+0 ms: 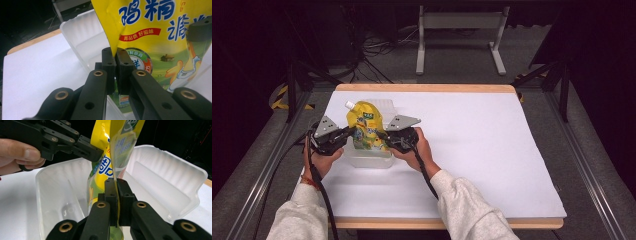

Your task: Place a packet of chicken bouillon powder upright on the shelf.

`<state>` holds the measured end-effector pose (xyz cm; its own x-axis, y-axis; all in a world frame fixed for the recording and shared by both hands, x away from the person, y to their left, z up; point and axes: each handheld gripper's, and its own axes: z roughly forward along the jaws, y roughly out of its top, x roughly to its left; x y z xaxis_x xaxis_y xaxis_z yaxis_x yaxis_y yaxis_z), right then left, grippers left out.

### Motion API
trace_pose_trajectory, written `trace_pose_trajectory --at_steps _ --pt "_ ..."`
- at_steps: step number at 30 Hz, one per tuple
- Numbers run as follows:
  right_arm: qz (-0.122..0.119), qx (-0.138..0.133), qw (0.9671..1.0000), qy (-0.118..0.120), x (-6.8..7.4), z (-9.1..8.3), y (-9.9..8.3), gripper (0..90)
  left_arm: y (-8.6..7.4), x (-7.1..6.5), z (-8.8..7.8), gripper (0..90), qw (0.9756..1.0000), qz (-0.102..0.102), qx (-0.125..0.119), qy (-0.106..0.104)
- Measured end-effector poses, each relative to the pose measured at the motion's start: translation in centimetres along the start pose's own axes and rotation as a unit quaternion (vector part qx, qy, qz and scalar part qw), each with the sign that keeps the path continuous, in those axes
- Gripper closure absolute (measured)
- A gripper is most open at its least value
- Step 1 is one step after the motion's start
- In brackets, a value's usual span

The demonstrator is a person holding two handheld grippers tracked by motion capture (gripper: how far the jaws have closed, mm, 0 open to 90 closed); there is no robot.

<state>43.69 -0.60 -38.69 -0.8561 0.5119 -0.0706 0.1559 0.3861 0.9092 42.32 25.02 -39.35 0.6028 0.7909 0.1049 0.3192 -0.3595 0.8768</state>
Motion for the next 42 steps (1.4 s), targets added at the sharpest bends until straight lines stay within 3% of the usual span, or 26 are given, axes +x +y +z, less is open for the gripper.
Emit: trace_pose_trajectory --at_steps 10,24,42 --pt "-0.002 0.006 1.0 -0.008 0.4 0.2 -0.5 87.5 -0.4 -0.3 0.2 86.9 0.9992 0.029 0.025 0.014" --pt "-0.01 0.018 0.9997 -0.013 0.5 0.3 -0.4 81.8 -0.6 -0.2 0.1 86.1 0.9997 0.016 0.018 0.01" --pt "-0.015 0.015 0.9997 -0.014 0.2 -1.3 0.3 76.7 -0.6 -0.1 0.0 84.2 1.0 0.001 0.009 0.002"
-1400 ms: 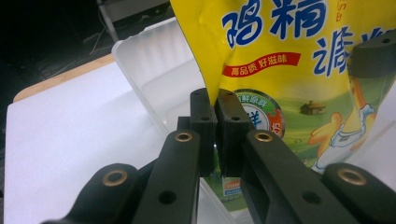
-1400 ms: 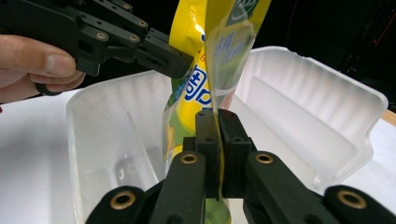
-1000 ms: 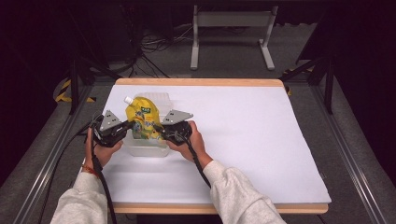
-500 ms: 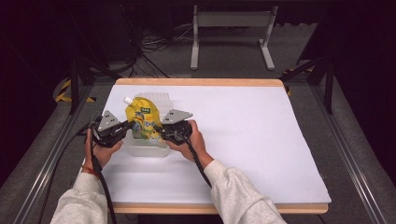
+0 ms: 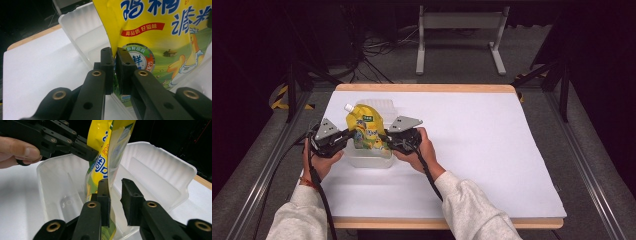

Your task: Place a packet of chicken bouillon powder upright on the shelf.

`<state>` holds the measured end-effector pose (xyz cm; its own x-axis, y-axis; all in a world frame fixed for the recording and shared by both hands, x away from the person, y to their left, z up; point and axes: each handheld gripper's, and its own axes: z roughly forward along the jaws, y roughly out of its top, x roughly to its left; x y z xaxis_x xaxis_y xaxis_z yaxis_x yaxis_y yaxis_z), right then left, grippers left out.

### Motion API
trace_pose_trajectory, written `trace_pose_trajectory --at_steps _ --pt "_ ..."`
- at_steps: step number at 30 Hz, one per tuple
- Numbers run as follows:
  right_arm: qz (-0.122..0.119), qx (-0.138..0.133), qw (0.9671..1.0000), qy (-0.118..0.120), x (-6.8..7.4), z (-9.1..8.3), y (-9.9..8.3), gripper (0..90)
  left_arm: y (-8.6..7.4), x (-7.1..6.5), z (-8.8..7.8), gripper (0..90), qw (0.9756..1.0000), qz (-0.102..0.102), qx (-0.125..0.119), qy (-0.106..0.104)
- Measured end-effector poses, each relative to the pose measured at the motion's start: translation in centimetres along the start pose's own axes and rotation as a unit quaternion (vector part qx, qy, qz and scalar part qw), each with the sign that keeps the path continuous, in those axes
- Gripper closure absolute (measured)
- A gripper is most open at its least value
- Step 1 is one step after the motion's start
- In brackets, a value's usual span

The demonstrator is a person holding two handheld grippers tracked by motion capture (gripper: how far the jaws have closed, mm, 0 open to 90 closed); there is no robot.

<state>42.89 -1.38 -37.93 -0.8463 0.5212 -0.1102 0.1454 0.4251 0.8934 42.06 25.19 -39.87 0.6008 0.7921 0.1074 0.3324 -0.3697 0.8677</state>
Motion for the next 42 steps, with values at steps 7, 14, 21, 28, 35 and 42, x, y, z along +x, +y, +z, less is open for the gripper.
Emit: trace_pose_trajectory --at_steps 7,14,21,28,35,42 --pt "-0.003 -0.005 1.0 -0.002 0.1 -0.6 0.3 76.3 0.3 0.1 -0.6 82.9 0.9999 -0.006 -0.015 0.001" --pt "0.0 -0.007 1.0 0.001 -0.3 -1.6 0.3 73.8 1.0 -0.1 -1.9 82.6 0.9991 -0.005 -0.042 0.002" --pt "-0.019 -0.001 0.9998 -0.003 -0.2 -2.4 0.6 71.2 1.0 -0.3 -2.4 80.6 0.9987 -0.007 -0.05 0.008" --pt "-0.028 0.0 0.9996 -0.006 -0.4 -3.2 0.5 70.2 1.0 -0.8 -3.6 79.6 0.9973 -0.011 -0.072 0.004" --pt "-0.036 -0.001 0.9993 -0.011 -0.4 -4.1 0.6 69.7 1.3 -2.0 -3.4 77.4 0.9979 0.008 -0.065 0.002" --pt "-0.041 0.004 0.9989 -0.022 -0.7 -5.2 0.3 68.4 1.5 -2.7 -3.2 73.0 0.998 0.017 -0.06 0.003"
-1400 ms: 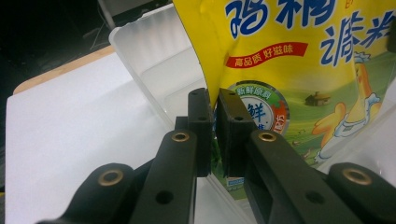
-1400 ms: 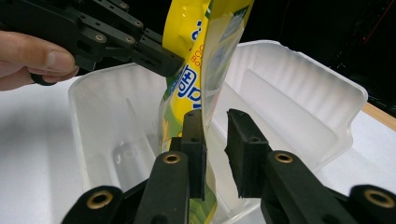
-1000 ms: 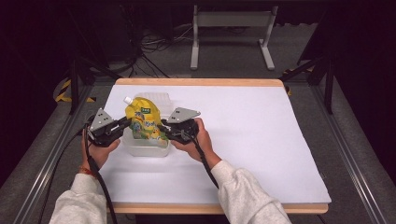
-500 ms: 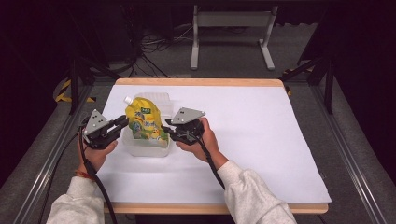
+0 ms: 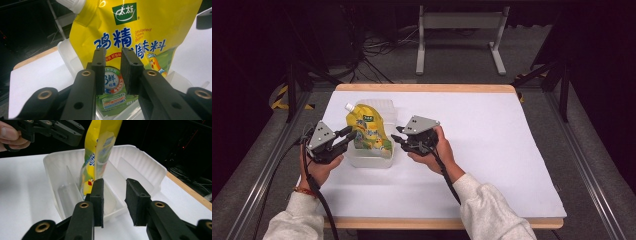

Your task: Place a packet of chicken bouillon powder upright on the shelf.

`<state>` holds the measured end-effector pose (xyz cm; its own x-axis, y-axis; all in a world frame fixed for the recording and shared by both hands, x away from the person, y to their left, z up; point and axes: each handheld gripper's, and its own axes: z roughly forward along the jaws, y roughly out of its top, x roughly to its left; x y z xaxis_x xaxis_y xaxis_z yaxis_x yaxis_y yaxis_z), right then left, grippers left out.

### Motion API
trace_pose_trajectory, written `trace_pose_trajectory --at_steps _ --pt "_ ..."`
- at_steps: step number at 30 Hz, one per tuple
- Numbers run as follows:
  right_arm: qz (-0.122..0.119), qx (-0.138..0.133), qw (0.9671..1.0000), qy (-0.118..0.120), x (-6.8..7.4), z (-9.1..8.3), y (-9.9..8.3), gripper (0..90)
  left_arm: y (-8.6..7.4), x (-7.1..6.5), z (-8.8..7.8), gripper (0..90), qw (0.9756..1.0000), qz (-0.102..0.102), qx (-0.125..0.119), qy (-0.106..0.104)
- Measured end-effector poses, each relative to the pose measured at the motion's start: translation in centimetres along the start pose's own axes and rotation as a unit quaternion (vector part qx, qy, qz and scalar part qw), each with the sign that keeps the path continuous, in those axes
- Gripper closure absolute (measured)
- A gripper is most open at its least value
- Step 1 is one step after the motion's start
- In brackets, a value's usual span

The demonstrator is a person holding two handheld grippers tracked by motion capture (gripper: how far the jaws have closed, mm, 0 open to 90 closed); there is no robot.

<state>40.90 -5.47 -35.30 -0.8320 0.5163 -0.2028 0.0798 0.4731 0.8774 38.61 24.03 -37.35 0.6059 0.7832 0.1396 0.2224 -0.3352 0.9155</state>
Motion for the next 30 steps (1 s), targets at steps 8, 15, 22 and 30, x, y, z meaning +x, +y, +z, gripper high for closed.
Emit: trace_pose_trajectory --at_steps 8,15,22,30 --pt "0.0 0.007 0.9999 -0.016 -0.8 -1.2 -0.5 66.7 0.1 -1.2 0.0 63.0 0.9998 0.012 0.013 -0.006" --pt "-0.006 0.018 0.9994 -0.03 -1.2 -2.2 -1.0 63.6 0.3 -2.7 -0.3 56.4 0.9992 0.031 0.021 -0.013" --pt "-0.011 0.031 0.9986 -0.042 -1.8 -3.2 -1.7 60.5 0.2 -4.0 -0.2 41.8 0.9986 0.038 0.032 -0.015" --pt "-0.024 0.05 0.9969 -0.056 -2.2 -4.4 -2.5 56.2 -0.1 -5.7 -0.1 34.3 0.9975 0.054 0.038 -0.026"
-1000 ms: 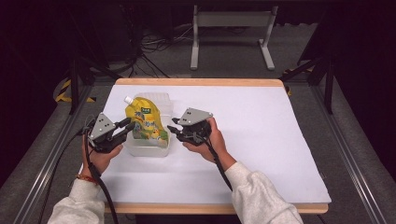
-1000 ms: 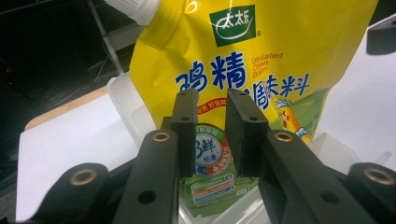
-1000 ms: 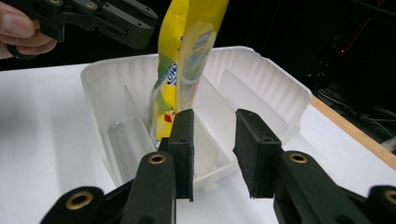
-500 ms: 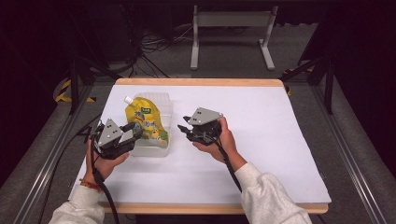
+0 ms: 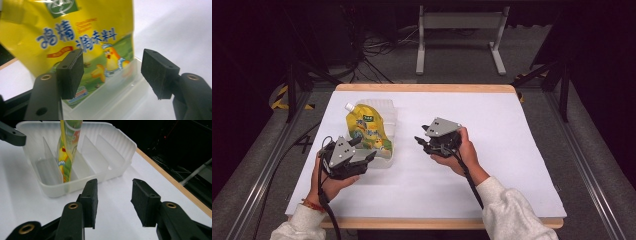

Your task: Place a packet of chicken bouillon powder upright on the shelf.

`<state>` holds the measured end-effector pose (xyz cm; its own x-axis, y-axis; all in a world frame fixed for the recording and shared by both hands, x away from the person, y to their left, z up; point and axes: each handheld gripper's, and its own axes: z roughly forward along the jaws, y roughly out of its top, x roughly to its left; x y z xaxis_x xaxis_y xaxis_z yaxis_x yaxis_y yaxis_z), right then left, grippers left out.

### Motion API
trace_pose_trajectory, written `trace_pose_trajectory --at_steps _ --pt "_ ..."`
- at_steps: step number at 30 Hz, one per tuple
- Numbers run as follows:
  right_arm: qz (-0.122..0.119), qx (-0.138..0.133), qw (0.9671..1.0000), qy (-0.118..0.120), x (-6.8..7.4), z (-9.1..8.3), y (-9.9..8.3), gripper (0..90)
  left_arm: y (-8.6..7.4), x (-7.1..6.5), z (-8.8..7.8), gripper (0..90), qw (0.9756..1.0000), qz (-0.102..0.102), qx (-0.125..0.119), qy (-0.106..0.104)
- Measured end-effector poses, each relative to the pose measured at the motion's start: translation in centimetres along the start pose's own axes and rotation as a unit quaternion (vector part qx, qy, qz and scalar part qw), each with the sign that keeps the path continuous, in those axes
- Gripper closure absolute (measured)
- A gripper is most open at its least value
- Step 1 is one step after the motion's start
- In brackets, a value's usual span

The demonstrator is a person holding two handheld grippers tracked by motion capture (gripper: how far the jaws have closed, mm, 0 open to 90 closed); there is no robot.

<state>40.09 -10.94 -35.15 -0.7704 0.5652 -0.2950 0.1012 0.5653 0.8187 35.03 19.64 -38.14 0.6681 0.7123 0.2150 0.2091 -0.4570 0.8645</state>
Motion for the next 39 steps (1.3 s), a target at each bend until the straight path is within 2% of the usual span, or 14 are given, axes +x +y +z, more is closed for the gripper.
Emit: trace_pose_trajectory --at_steps 1,4,10,15,20,28,32,38,39 --pt "-0.003 0.002 1.0 -0.002 0.0 -0.1 -0.1 55.7 0.1 -0.2 0.0 33.8 1.0 0.007 0.001 -0.001" --pt "-0.009 0.01 0.9999 -0.006 -0.2 -0.6 -0.5 53.8 0.1 -0.7 0.0 32.1 0.9999 0.009 0.0 -0.005" --pt "-0.008 0.021 0.9997 -0.012 -0.7 -1.3 -1.3 50.1 0.1 -1.7 0.1 29.1 0.9998 0.009 0.002 -0.018" --pt "-0.003 0.032 0.9991 -0.026 -1.4 -2.2 -2.4 44.4 0.1 -2.7 0.5 26.3 0.9994 0.018 0.01 -0.027" --pt "-0.004 0.05 0.998 -0.04 -2.1 -3.1 -3.5 36.4 0.0 -3.5 1.0 22.3 0.9989 0.022 0.02 -0.037" --pt "-0.008 0.07 0.996 -0.055 -2.8 -5.0 -5.6 29.6 -0.2 -4.5 1.5 16.0 0.9978 0.025 0.035 -0.05" --pt "-0.015 0.081 0.9945 -0.065 -2.8 -6.0 -6.7 26.9 -0.3 -5.0 1.7 12.3 0.9975 0.031 0.04 -0.05" --pt "-0.023 0.098 0.9921 -0.074 -2.8 -7.2 -8.4 24.4 -0.4 -5.6 1.2 10.7 0.9982 0.035 0.03 -0.039" --pt "-0.025 0.103 0.9916 -0.075 -2.7 -7.3 -8.7 24.1 -0.4 -5.8 1.0 10.9 0.9982 0.032 0.024 -0.045"
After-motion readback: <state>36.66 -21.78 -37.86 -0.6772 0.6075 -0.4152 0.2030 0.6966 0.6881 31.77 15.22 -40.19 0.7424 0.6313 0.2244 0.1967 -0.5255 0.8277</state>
